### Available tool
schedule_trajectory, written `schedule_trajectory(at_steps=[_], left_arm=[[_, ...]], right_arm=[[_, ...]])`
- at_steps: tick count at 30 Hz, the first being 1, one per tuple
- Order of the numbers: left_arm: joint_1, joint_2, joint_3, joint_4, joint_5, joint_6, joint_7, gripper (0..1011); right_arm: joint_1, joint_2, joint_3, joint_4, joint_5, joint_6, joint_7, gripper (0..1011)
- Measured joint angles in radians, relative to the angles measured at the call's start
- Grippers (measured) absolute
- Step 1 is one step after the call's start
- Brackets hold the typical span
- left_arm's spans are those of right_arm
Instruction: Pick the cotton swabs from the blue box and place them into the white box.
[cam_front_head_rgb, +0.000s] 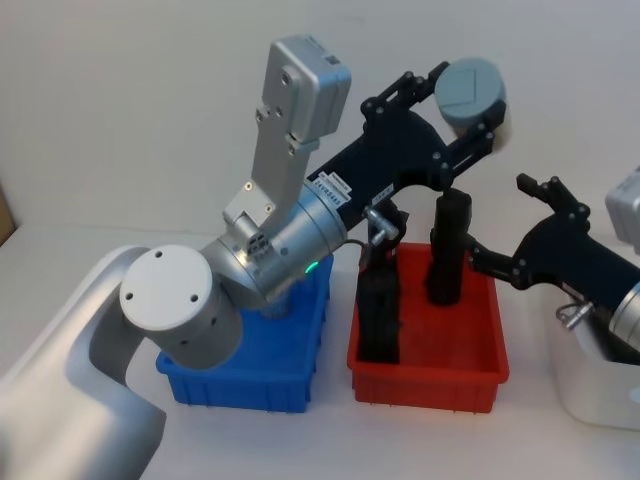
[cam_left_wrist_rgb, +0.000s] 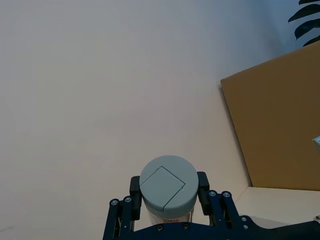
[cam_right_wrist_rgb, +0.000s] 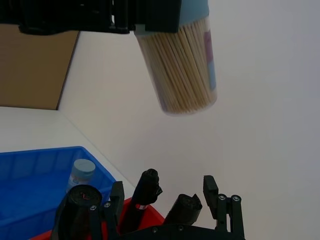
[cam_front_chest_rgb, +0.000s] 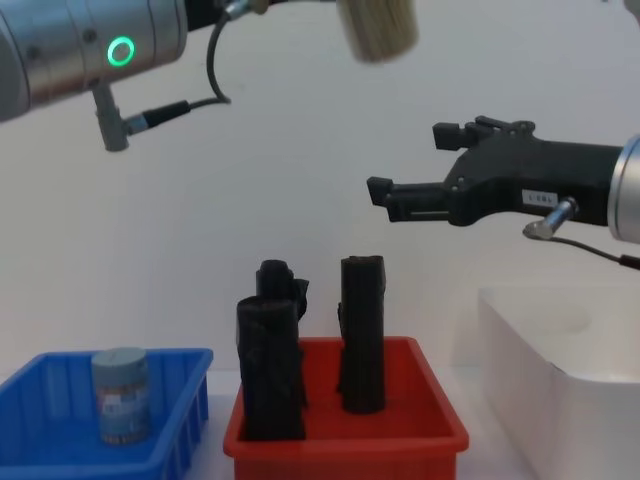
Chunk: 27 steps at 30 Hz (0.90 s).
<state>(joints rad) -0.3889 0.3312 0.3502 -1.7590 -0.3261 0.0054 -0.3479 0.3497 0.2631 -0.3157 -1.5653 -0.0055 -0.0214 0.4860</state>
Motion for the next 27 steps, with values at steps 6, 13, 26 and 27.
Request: schedule_trajectory(at_steps=[6,13,26,27], left_arm=[[0.001,-0.008,0.006,0.015,-0.007,0.006,0.005,669],[0.001,-0.025,0.018,0.043,-0.018,0.009,0.004,669],[0.013,-0.048,0.041,0.077,-0.038,0.017,-0.001,669],[0.014,-0.048,0.042,0.077,-0.039,0.018,-0.001,669]], right_arm=[[-0.004,0.000,-0.004,-0.003,0.001,-0.006,-0.012,1002],[-0.006,-0.001,-0.007,-0.006,0.003,-0.011,-0.022,1002],[-0.009,-0.007,-0.012,-0.012,-0.009,-0.012,-0.082,1002],[-0.009,-0.007,-0.012,-0.012,-0.011,-0.011,-0.086,1002]])
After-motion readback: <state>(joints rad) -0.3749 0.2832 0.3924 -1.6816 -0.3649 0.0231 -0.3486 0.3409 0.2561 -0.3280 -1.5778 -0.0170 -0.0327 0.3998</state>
